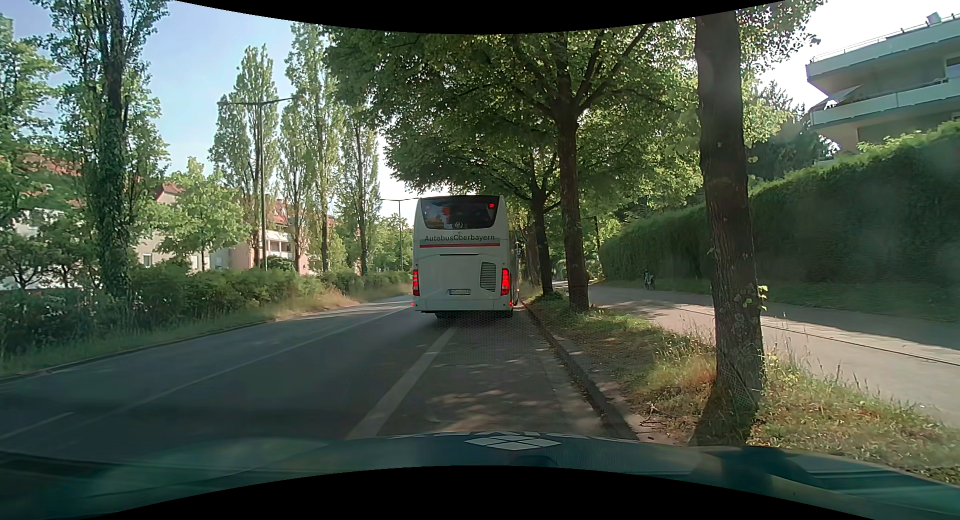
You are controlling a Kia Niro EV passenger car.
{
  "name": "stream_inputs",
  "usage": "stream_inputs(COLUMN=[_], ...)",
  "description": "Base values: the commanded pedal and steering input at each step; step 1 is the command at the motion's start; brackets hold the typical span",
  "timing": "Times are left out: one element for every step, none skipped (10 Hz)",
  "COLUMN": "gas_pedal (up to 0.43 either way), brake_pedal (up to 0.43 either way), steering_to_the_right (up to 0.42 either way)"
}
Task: Follow the waypoints while adhering to traffic rules and regulations
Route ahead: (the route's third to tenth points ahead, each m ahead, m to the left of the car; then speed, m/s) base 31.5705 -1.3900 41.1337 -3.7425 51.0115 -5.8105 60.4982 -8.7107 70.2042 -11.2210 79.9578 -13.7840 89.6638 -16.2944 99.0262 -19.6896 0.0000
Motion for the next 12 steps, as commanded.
stream_inputs(gas_pedal=[0.000, 0.000, 0.000, 0.000, 0.000, 0.000, 0.000, 0.000, 0.000, 0.000, 0.000, 0.000], brake_pedal=[0.494, 0.494, 0.494, 0.494, 0.494, 0.488, 0.488, 0.427, 0.305, 0.000, 0.000, 0.000], steering_to_the_right=[-0.140, -0.157, -0.185, -0.215, -0.244, -0.270, -0.308, -0.349, -0.384, -0.430, -0.461, -0.479])
